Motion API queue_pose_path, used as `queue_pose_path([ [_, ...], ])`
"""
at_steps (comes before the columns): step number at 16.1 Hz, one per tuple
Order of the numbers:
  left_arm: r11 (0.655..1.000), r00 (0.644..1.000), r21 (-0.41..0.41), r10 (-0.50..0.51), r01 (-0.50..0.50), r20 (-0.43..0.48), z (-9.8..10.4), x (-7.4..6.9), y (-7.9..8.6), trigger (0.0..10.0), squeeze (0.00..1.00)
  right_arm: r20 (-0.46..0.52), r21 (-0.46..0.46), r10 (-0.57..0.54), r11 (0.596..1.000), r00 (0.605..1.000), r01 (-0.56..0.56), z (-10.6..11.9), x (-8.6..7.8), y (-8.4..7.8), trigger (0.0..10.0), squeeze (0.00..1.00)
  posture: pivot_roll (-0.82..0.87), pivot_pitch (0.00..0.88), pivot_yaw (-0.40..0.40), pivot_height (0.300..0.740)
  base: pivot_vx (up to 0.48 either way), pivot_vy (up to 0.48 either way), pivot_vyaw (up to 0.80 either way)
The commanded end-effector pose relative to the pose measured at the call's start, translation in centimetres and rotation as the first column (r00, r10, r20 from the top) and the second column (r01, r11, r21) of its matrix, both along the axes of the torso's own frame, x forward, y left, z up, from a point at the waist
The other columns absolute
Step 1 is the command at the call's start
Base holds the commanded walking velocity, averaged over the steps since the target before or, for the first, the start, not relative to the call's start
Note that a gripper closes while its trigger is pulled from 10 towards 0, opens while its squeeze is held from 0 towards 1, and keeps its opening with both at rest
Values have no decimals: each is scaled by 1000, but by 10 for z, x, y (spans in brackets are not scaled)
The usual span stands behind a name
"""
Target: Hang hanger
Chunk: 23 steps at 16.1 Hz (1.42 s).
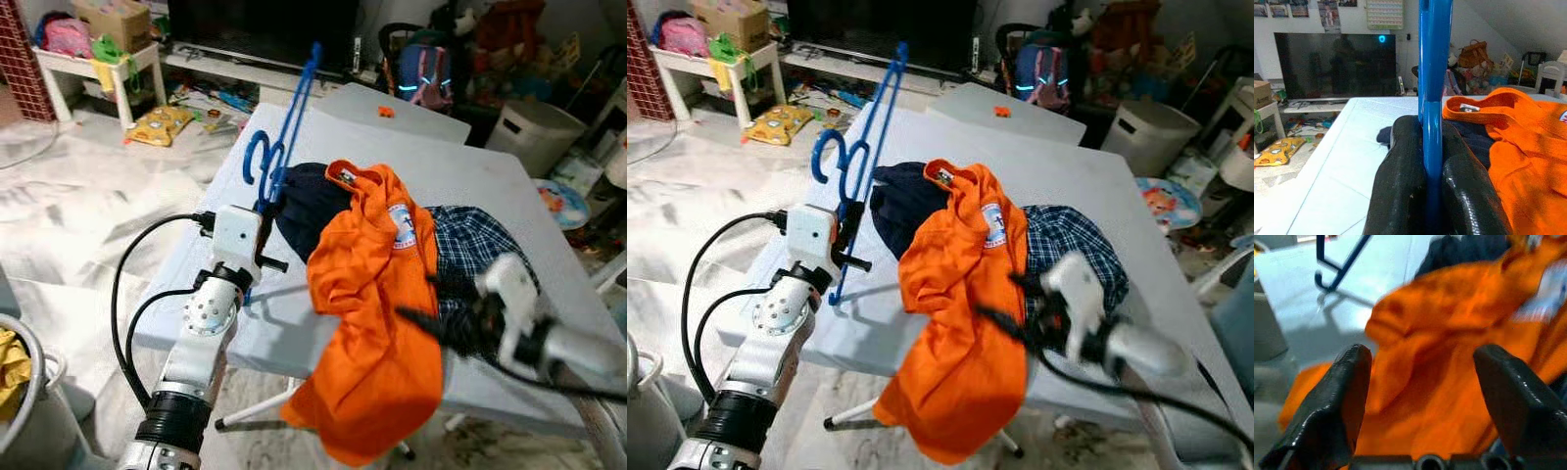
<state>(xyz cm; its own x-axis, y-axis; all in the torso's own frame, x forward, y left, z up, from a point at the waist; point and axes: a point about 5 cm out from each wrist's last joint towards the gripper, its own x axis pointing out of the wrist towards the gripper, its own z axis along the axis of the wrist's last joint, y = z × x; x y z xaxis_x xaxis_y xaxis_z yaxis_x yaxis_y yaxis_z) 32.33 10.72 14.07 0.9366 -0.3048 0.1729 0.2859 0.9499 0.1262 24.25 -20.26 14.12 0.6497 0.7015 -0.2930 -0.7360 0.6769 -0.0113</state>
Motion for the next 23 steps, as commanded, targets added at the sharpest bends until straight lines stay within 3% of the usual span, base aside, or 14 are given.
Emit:
queue_pose_path([
  [1,1000,999,3,-25,25,-48,-9,-1,-5,10000,0,-4,4,-11,1000,1000,11,6,-3,-3,10000,1000,141,0,-127,740,0,0,0],
  [4,999,998,13,-33,34,-45,-9,0,-5,10000,0,-85,-20,-10,1000,996,9,-10,-17,2,10000,1000,141,0,-123,740,0,0,0],
  [6,999,998,4,-42,42,-45,-8,-1,-6,10000,0,-66,-32,-95,995,993,93,-18,-10,4,10000,1000,142,0,-122,740,0,0,0],
  [7,999,998,5,-44,44,-46,-9,-1,-6,10000,0,-22,-47,-215,976,976,214,-25,2,7,10000,1000,142,0,-122,740,0,0,0],
  [10,999,998,5,-46,47,-43,-8,-1,-6,10000,0,-24,-24,-400,916,916,400,-38,17,20,10000,1000,148,0,-124,740,0,0,0],
  [12,999,998,8,-46,46,-44,-8,-1,-5,10000,0,-38,-16,-442,897,896,442,-44,17,29,10000,1000,148,0,-121,740,0,0,0],
  [15,999,998,10,-47,48,-43,-7,0,-4,10000,0,-82,-56,-448,894,890,444,-57,9,33,10000,1000,152,0,-118,740,0,0,0],
  [18,999,998,14,-47,48,-45,-7,0,-3,10000,0,-70,-38,-459,888,886,458,-46,6,25,10000,1000,148,0,-110,740,0,0,0],
  [21,998,997,15,-56,56,-45,-7,1,-5,10000,0,-94,-63,-383,924,919,378,-43,-3,27,10000,1000,143,0,-105,740,0,0,0],
  [23,998,997,16,-59,59,-44,-7,2,-6,10000,0,-124,-88,-388,921,913,379,-55,-7,34,10000,969,143,0,-106,740,0,0,0],
])
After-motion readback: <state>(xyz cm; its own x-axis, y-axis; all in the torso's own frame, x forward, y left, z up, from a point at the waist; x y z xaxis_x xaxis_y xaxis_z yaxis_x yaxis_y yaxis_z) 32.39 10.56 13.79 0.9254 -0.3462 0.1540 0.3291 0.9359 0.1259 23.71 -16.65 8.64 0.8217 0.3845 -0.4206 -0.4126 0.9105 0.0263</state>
